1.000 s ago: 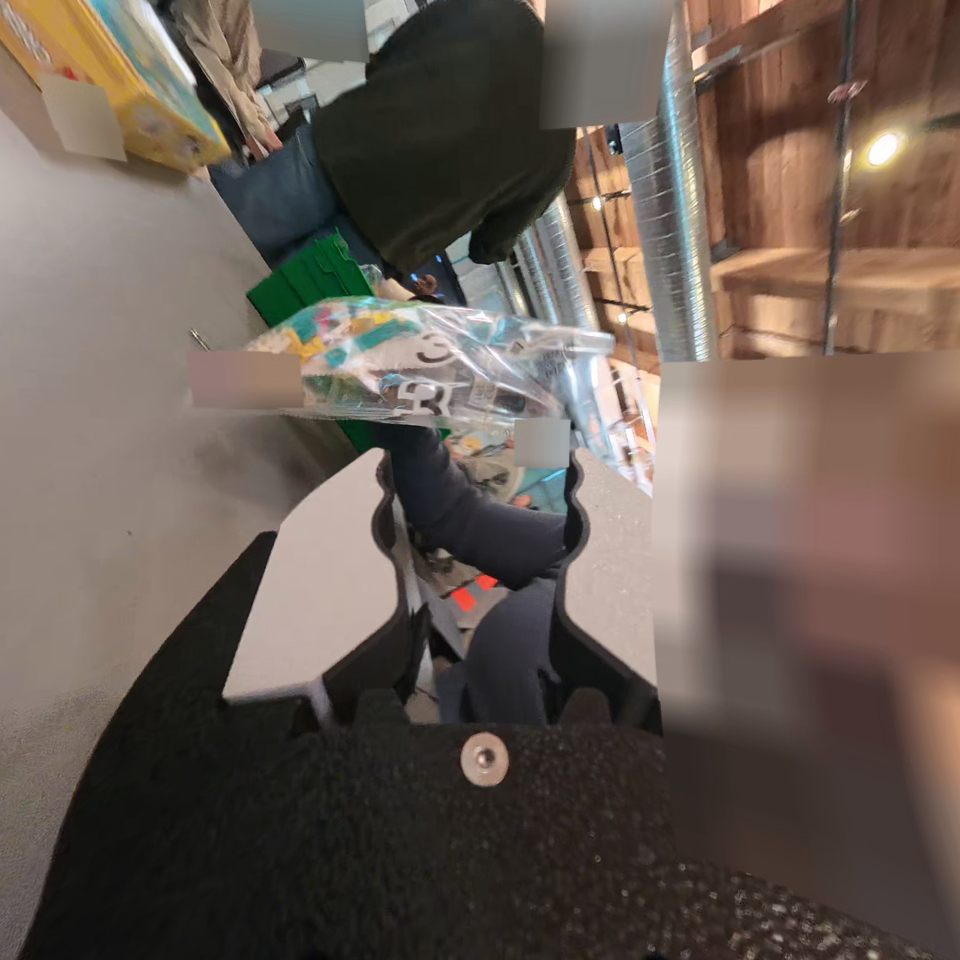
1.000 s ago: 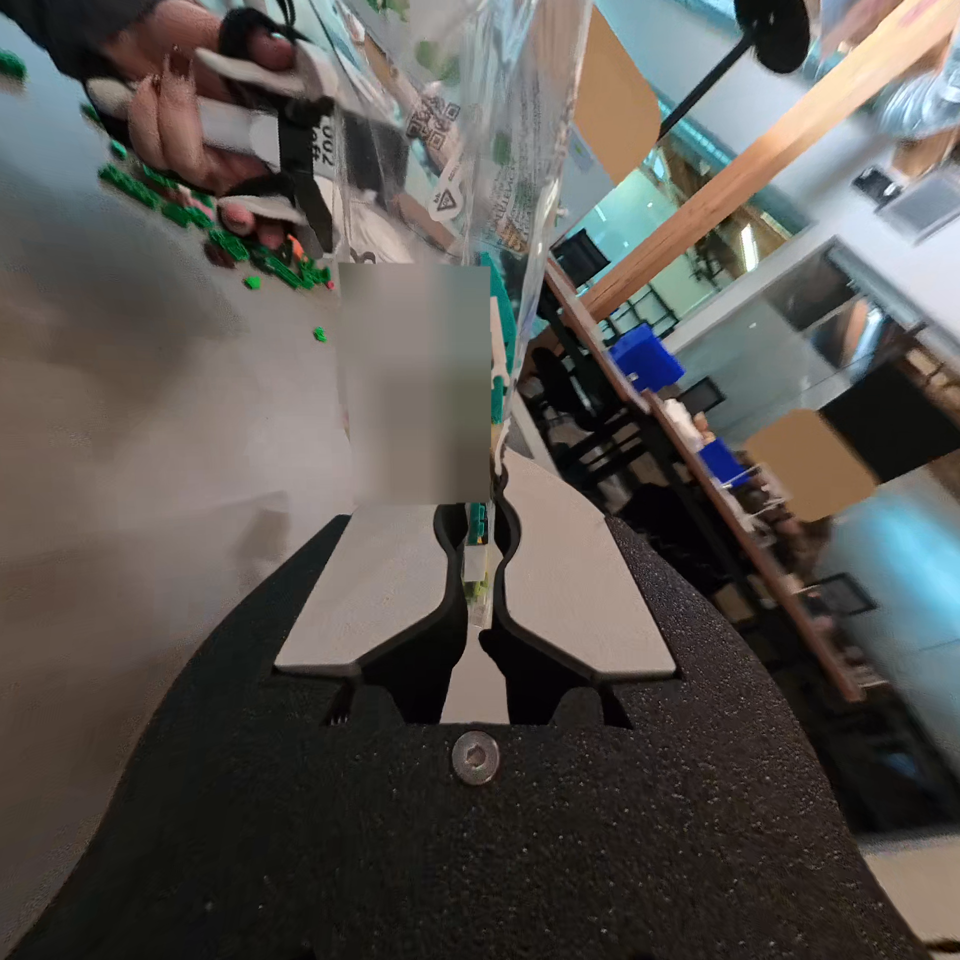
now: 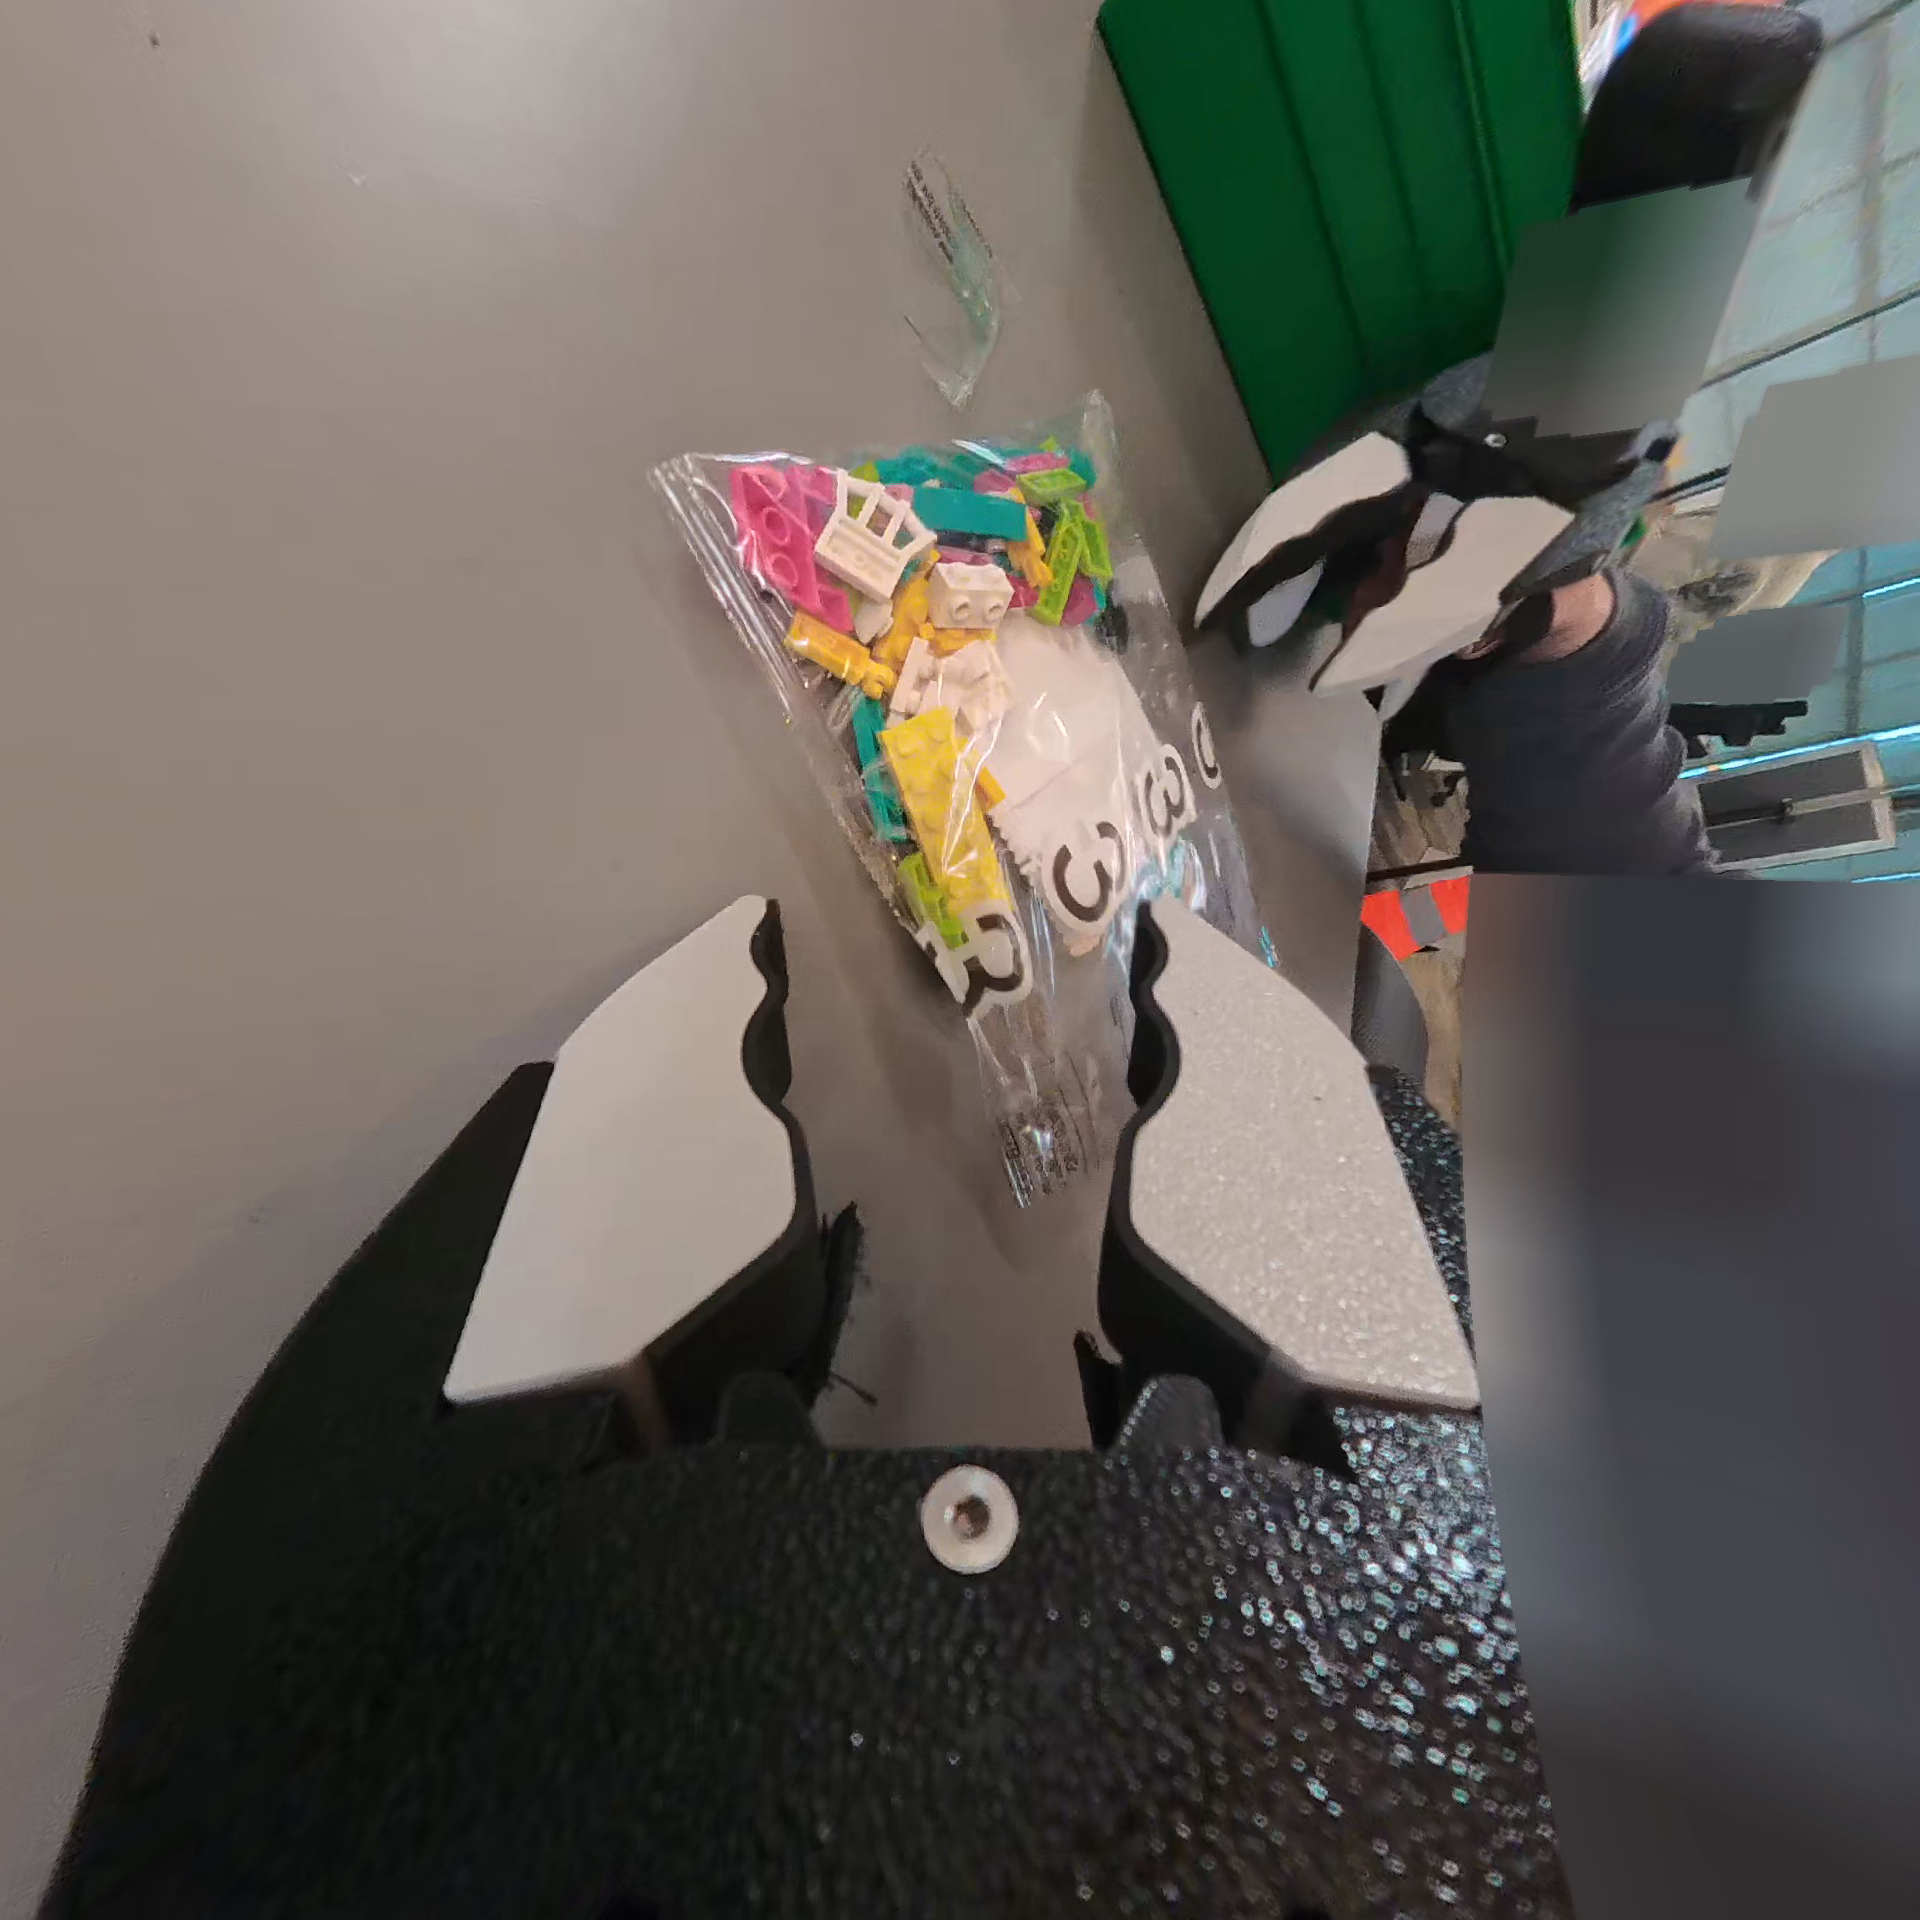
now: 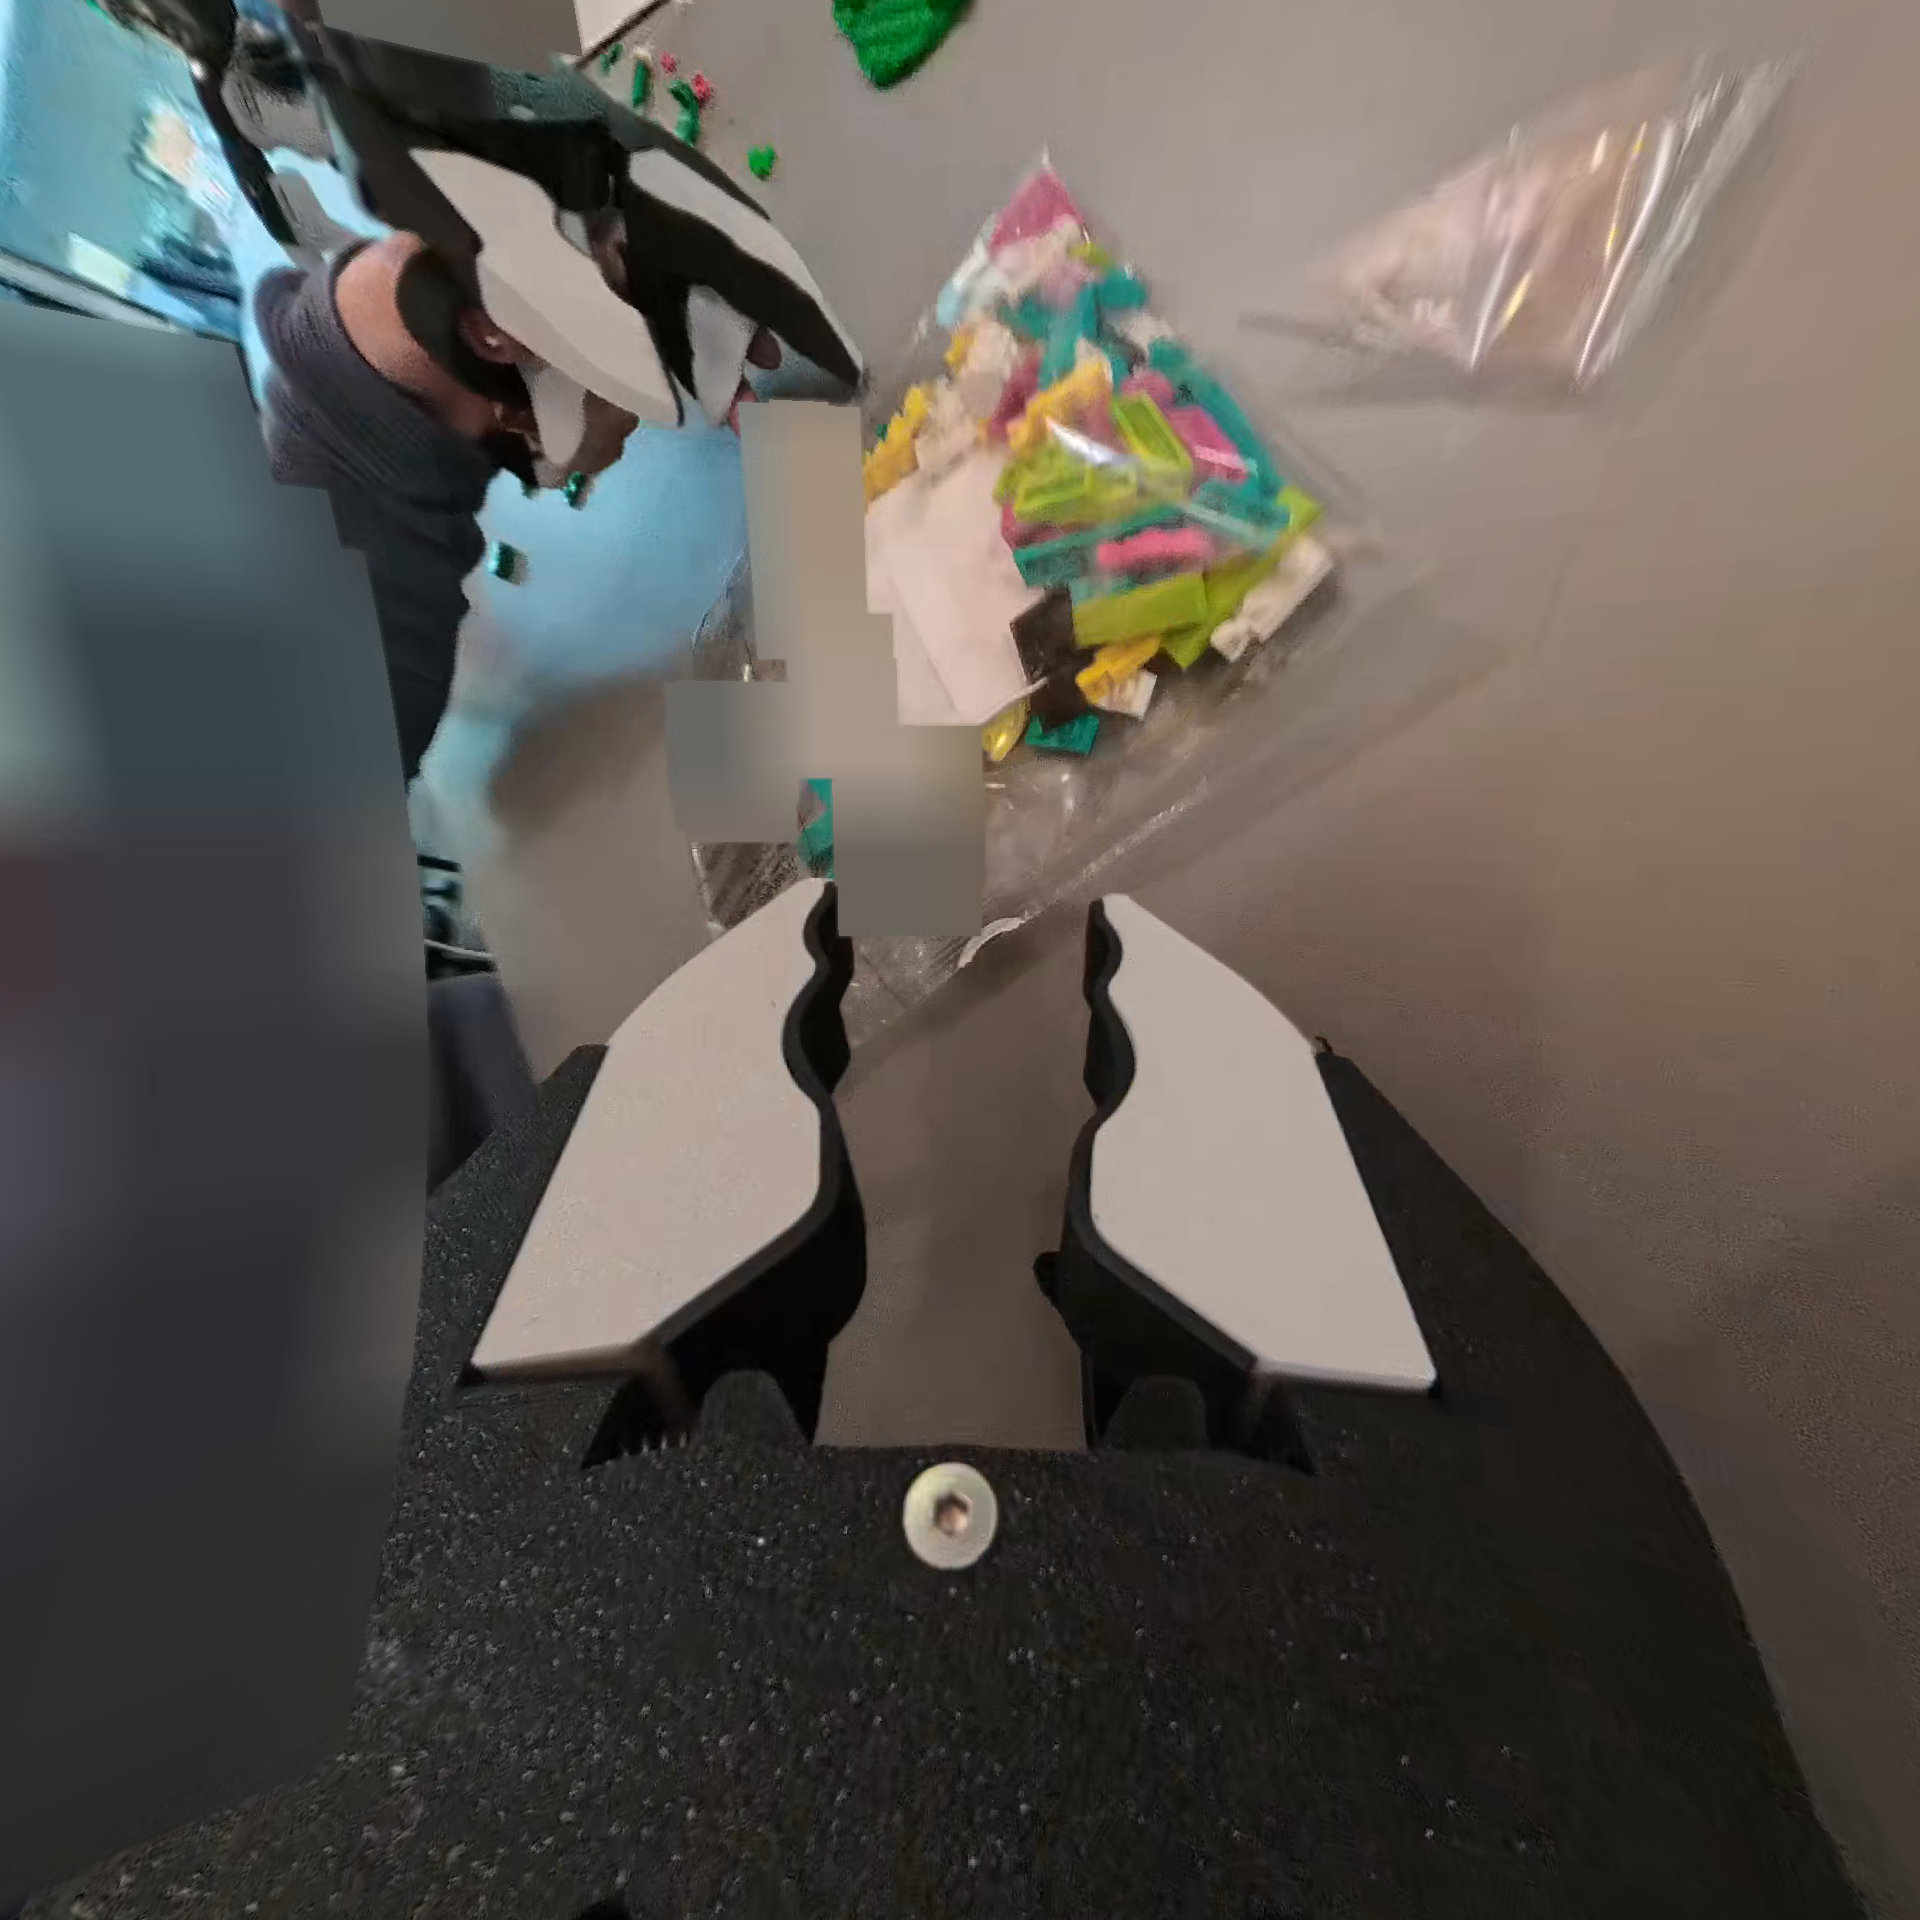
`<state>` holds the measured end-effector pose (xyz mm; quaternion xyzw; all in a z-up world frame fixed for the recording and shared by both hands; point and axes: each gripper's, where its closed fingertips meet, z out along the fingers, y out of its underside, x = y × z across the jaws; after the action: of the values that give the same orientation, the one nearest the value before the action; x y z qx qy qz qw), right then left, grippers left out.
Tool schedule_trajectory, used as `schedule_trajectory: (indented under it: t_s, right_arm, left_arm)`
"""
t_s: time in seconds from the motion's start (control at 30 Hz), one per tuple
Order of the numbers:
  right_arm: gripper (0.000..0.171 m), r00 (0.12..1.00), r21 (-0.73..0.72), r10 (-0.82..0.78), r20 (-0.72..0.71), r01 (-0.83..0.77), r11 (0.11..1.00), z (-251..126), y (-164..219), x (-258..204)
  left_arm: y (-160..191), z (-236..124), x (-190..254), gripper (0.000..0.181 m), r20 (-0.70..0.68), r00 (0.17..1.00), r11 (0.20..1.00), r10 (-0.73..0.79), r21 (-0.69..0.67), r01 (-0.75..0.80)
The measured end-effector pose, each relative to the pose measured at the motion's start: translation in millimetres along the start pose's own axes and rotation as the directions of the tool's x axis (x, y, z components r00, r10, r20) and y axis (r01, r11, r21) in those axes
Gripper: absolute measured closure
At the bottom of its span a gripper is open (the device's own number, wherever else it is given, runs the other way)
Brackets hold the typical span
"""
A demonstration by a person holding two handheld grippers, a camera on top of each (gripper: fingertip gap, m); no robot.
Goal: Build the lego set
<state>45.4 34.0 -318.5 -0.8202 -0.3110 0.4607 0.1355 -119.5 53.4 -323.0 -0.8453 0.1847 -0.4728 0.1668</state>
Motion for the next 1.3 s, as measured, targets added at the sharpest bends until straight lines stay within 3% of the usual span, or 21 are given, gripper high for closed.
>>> schedule_trajectory:
  t_s: [0.07, 0.2, 0.3, 0.47, 0.67, 0.8, 0.93, 1.1, 1.3]
  right_arm:
    - [0.127, 0.997, -0.042, 0.071, 0.039, -0.07, 0.997, 10, 5, 0]
    - [0.14, 0.982, -0.092, 0.166, 0.09, -0.157, 0.983, 25, 1, 1]
    - [0.15, 0.984, -0.108, 0.16, 0.08, -0.152, 0.983, 32, -5, 5]
    - [0.17, 0.991, -0.073, 0.089, 0.103, -0.081, 0.994, 36, -19, 5]
    - [0.171, 0.988, 0.039, -0.149, 0.049, 0.147, 0.988, 24, -62, -3]
    - [0.171, 0.92, 0.077, -0.373, -0.119, 0.383, 0.921, 11, -103, 3]
    - [0.171, 0.779, 0.065, -0.533, -0.329, 0.582, 0.81, -8, -151, 16]
    - [0.171, 0.67, 0.023, -0.592, -0.448, 0.671, 0.741, -25, -186, 33]
    - [0.171, 0.542, -0.055, -0.67, -0.507, 0.756, 0.653, -33, -195, 46]
  left_arm:
    - [-2, 5, 1, 0.12, 0.006, 1.0, 1.0, 0.005, -0.022, -0.005]
    - [-6, 18, 1, 0.134, -0.001, 1.0, 0.998, -0.006, -0.068, 0.006]
    - [-8, 26, 1, 0.144, -0.017, 1.0, 0.996, -0.022, -0.088, 0.02]
    - [-10, 24, 2, 0.167, -0.054, 0.998, 0.997, 0.011, -0.07, -0.015]
    - [-41, 8, 10, 0.179, -0.063, 0.981, 0.978, 0.184, 0.112, -0.176]
    - [-85, -3, 11, 0.181, 0.064, 0.921, 0.879, 0.385, 0.279, -0.387]
    - [-135, -11, 13, 0.181, 0.251, 0.792, 0.681, 0.557, 0.408, -0.608]
    - [-171, -6, 9, 0.181, 0.342, 0.722, 0.559, 0.601, 0.466, -0.686]
    - [-176, 7, 6, 0.181, 0.367, 0.663, 0.466, 0.653, 0.496, -0.733]
